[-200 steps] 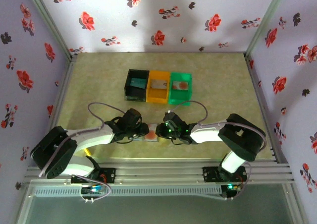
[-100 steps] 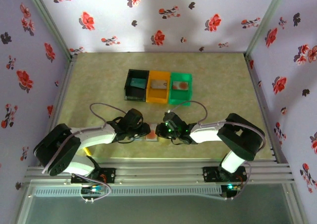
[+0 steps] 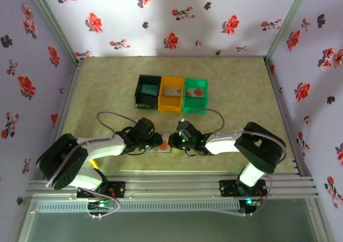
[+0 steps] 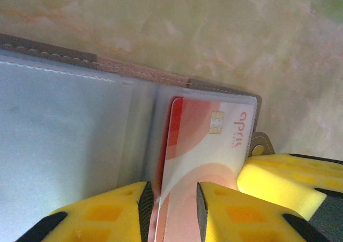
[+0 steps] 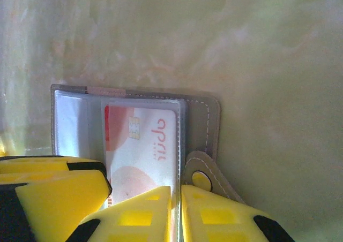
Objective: Take the credit cards out of the card holder
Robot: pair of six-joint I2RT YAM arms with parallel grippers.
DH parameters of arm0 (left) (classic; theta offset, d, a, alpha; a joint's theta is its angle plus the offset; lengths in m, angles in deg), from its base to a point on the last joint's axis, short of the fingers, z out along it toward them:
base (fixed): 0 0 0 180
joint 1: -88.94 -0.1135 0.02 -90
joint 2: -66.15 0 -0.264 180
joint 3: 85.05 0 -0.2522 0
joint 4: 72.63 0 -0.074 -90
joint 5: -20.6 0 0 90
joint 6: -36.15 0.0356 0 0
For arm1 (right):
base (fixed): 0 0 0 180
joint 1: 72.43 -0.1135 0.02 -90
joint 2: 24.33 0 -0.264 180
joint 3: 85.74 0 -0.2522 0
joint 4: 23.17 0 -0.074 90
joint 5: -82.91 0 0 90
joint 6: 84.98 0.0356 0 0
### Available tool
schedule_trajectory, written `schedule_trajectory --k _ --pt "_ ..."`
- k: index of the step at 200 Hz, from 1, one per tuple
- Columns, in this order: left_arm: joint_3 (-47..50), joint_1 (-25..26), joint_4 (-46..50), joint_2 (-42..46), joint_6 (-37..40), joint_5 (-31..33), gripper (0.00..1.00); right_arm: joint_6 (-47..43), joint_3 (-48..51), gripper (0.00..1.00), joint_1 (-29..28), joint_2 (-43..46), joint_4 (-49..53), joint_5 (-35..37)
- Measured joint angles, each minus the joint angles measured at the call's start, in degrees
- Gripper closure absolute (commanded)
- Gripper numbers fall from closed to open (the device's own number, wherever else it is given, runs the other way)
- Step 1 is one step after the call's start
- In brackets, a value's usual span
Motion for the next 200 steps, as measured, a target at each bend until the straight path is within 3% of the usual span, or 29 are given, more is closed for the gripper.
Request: schedule_trajectory --k 127,200 --pt "5.62 0.22 -10.25 8.87 -0.15 -1.53 0.68 0.09 -0.02 0.87 0.09 -2.03 -4.22 -0.57" --pt "5.70 0.15 -5.44 8.11 -0.15 -1.49 0.68 0.09 -0.02 0.87 0.09 -2.01 -4.20 -0.55"
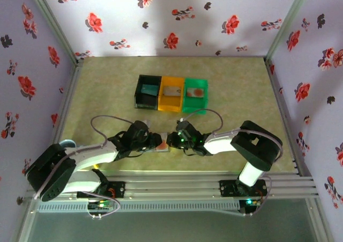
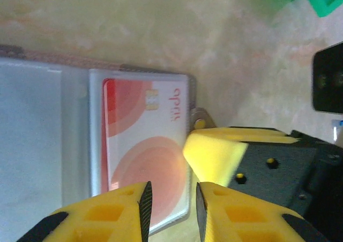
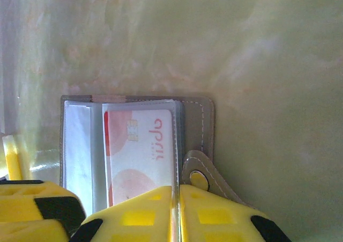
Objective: Take the credit cards out of the card holder
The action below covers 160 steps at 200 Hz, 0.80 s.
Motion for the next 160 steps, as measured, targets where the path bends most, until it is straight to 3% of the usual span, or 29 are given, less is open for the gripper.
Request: schedule_trajectory --k 66,160 --pt "-1.11 -0.24 2.36 -4.46 -0.04 -0.09 0.69 0.00 0.02 0.87 0.00 0.07 0.02 0.00" --pt "-2.58 -0.98 7.65 -3.30 0.22 1.51 0.68 0.00 0.02 0.87 0.00 0.07 0.02 -0.02"
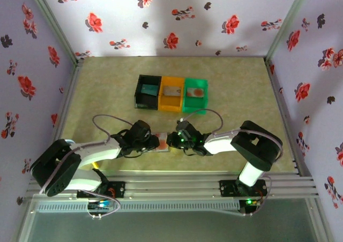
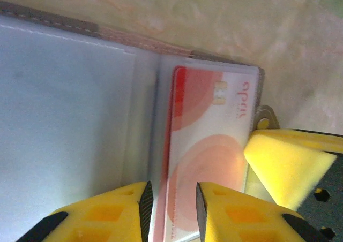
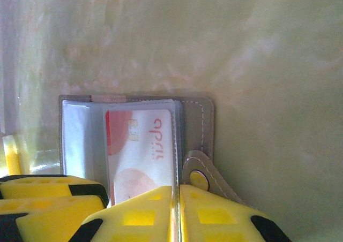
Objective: Take the credit cards out of the card holder
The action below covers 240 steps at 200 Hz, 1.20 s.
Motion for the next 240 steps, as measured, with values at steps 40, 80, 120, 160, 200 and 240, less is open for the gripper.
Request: schedule_trajectory --k 40,80,120,160,200,240 --pt "-0.02 0.00 -0.11 -0.66 -0.04 0.37 0.68 0.00 0.00 0.87 0.00 0.00 0.00 0.00" --pt "-0.02 0.00 -1.09 -1.38 -0.33 -0.04 0.68 0.00 0.00 0.87 0.00 0.00 0.00 -0.04" --pt "-0.02 0.00 -1.53 -1.64 -0.87 -0.24 0.69 0.00 0.00 0.87 0.00 0.00 -0.02 -0.13" --pt "0.22 -0.04 -2.12 -1.64 -1.86 -0.26 0.70 0.79 0.11 0.87 0.00 -0.33 -0.81 -0.17" --pt "0.85 -0.15 -3.04 -1.62 -2.25 -0.26 0.74 1.07 0.15 0.88 0.02 -0.70 -1.64 -0.13" --pt "1.66 -0.15 -4.31 -1.33 -2.93 -0.26 0.75 1.29 0.15 0.88 0.02 -0.74 -1.79 -0.13"
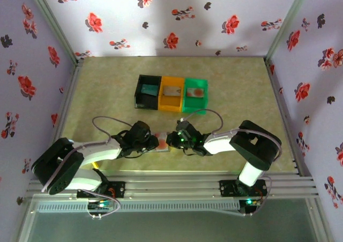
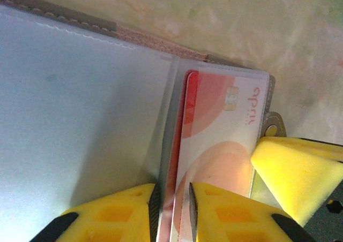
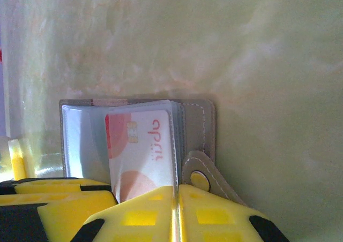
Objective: Take the credit cards out of the card holder
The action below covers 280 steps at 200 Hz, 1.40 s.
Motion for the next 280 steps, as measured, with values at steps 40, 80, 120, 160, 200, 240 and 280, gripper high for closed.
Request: schedule_trajectory --k 40,80,120,160,200,240,280 --pt "1.29 0.00 -1.73 0.90 -0.57 0.00 0.76 0.13 0.00 0.88 0.00 -0.07 -0.15 -0.02" --pt "2.45 0.00 -3.23 1.73 -0.83 0.07 0.78 0.15 0.00 0.88 0.00 -0.11 -0.31 -0.02" --pt "3.39 -0.11 -4.31 2.36 -1.25 0.24 0.79 0.15 0.00 0.88 0.00 -0.44 -0.98 -0.02" --pt "3.39 -0.11 -4.37 2.38 -1.64 0.26 0.80 0.15 0.00 0.88 0.00 -0.44 -1.01 -0.02" --pt "4.35 -0.22 -5.49 3.43 -1.97 0.26 0.80 0.13 0.00 0.88 0.00 -0.46 -1.27 -0.09" --pt "6.01 -0.22 -7.65 5.66 -2.08 0.90 0.80 0.09 0.50 0.88 0.00 -0.76 -2.95 -0.22" --pt "6.38 -0.22 -8.28 7.13 -2.05 1.07 0.82 0.09 0.76 0.88 0.00 -0.76 -3.56 -0.24"
